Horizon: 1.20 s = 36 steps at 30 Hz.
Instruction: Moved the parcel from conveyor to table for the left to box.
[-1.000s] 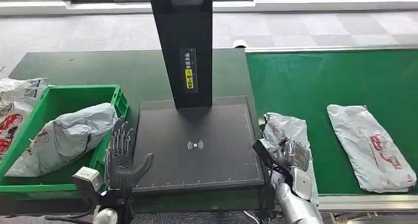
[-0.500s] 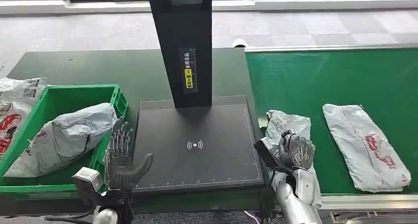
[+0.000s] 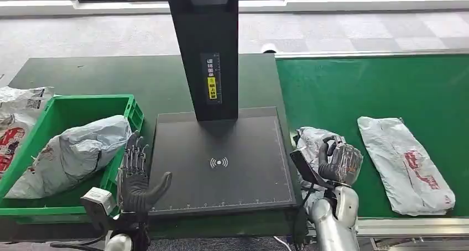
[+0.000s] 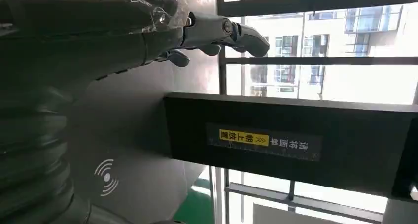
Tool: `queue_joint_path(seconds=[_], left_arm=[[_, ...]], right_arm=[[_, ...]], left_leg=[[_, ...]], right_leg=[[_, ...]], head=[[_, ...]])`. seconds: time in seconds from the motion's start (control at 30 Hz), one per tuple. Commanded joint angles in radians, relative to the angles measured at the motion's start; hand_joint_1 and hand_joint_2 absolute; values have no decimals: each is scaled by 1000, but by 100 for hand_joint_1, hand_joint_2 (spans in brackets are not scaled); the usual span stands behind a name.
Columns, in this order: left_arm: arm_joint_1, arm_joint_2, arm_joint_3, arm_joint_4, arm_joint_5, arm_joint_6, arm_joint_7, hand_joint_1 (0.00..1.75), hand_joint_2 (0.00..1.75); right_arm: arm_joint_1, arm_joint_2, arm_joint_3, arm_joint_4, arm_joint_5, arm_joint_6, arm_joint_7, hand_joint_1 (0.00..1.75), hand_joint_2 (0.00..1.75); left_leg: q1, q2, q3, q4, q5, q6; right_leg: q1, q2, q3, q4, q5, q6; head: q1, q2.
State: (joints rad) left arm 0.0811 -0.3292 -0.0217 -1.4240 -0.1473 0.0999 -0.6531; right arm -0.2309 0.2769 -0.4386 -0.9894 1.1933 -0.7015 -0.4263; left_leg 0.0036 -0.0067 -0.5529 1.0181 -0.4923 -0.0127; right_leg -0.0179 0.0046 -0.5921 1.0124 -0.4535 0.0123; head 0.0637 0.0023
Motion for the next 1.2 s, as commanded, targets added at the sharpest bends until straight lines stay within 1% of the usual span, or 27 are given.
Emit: queue_joint_path(seconds=[0.03,0.07,0.1,0.13,0.17,0.23,0.27,0.3,0.33,0.37,0.4,0.47,0.6,0.67,0.77,0.8,0.83,0.93,1.0,1.03,1.07,1.13,1.17,1.2], left_arm=[[-29,-13,51,56,-6,1,-4,0,175],[-37,-12,49,60,-5,1,-3,0,175],[-40,-12,48,62,-5,1,-2,0,175],[-40,-12,48,62,-5,1,-2,0,175],[-50,-12,39,70,-8,1,-4,0,175],[-57,-14,34,75,-9,0,-4,0,175],[-58,-13,34,76,-9,0,-4,0,175],[-58,-12,37,75,-9,0,-4,0,175],[-56,-11,40,71,-9,0,-4,0,175],[-50,-12,48,56,-8,2,-4,0,175],[-46,-14,53,48,-8,2,-3,0,175],[-43,-16,56,40,-8,0,2,0,175],[-43,-16,56,40,-8,0,2,0,175],[-42,-17,56,41,-8,0,2,0,175],[-42,-17,56,41,-8,0,2,0,175],[-41,-18,59,39,-9,0,4,0,175],[-39,-18,60,35,-9,0,6,0,175],[-33,-20,63,26,-11,-3,13,0,175],[-33,-20,63,24,-11,-3,14,0,175],[-32,-20,62,21,-10,-4,15,0,175],[-32,-19,59,21,-10,-6,19,0,175],[-33,-19,57,22,-10,-6,21,0,175],[-30,-20,55,19,-10,-6,23,0,175],[-28,-20,54,17,-10,-6,23,0,175]], right_arm=[[36,72,24,-247,-180,3,-133,175,175],[52,72,81,-281,-204,3,-124,175,175],[55,72,110,-283,-212,3,-127,175,175],[55,72,110,-283,-212,3,-127,175,175],[51,72,185,-260,-153,3,-80,175,175],[39,72,224,-245,-60,3,9,173,175],[24,72,215,-186,5,3,68,87,175],[4,62,193,-116,152,3,187,0,175],[-5,53,179,-87,200,3,247,0,175],[-43,2,160,61,325,3,419,0,175],[-48,-19,136,98,342,3,488,0,175],[-44,-38,128,105,325,3,474,0,175],[-44,-38,128,105,325,3,474,0,175],[-44,-34,130,103,327,3,476,0,175],[-44,-34,130,103,327,3,476,0,175],[-53,-46,125,142,377,47,595,0,175],[-51,-65,123,158,377,57,632,0,175],[-47,-89,70,200,356,69,627,0,175],[-50,-92,51,217,359,110,641,0,175],[-54,-92,42,228,366,134,656,0,175],[-56,-102,49,247,377,173,705,0,175],[-57,-111,55,264,377,190,735,0,175],[-56,-123,62,279,377,190,777,0,175],[-55,-126,62,280,377,189,784,0,175]], left_leg=[[0,1,0,-1,0,0],[0,0,0,-1,0,0],[0,1,0,-1,0,0],[0,1,-1,0,0,0],[0,2,0,-1,0,0],[0,5,0,-2,0,0],[1,5,0,0,0,-1],[1,5,0,-2,1,-1],[1,3,0,-1,1,-1],[1,3,1,-1,1,0],[1,2,2,-2,1,0],[2,1,3,-4,2,0],[1,0,1,-1,1,1],[1,2,1,-2,0,0],[1,0,1,-2,0,0],[1,0,0,-1,0,0],[1,1,1,-2,0,0],[1,0,1,-2,1,0],[1,-1,1,-2,1,0],[1,0,0,-1,0,0],[1,1,1,-2,1,0],[0,1,1,-3,1,0],[0,0,0,-1,0,0],[0,0,1,-2,1,0]], right_leg=[[0,0,-1,0,0,-1],[0,0,-1,0,0,-1],[0,0,-1,0,0,-1],[1,0,-2,0,0,-1],[1,1,-1,-1,1,-1],[1,4,-1,-1,2,-1],[1,4,-2,0,1,-1],[1,4,-2,-1,2,-2],[1,2,-1,-1,1,-1],[1,2,-1,-1,1,-1],[2,1,1,-3,1,-1],[2,1,3,-5,2,-1],[1,-1,1,-2,1,0],[1,2,1,-2,1,-1],[1,0,0,-2,1,-1],[1,0,0,-1,0,-1],[1,1,0,-2,1,-1],[1,-1,1,-3,1,-1],[1,-2,1,-3,1,-1],[1,0,0,-2,1,0],[1,0,1,-3,1,-1],[1,0,1,-3,1,-1],[1,0,0,-2,1,-1],[1,-1,1,-3,1,-1]], head=[[0,0],[0,0],[0,0],[0,0],[0,0],[0,0],[0,0],[0,0],[0,0],[0,0],[0,0],[0,0],[0,0],[0,0],[0,0],[0,0],[0,0],[0,0],[0,0],[0,0],[0,0],[0,0],[0,0],[0,0]])
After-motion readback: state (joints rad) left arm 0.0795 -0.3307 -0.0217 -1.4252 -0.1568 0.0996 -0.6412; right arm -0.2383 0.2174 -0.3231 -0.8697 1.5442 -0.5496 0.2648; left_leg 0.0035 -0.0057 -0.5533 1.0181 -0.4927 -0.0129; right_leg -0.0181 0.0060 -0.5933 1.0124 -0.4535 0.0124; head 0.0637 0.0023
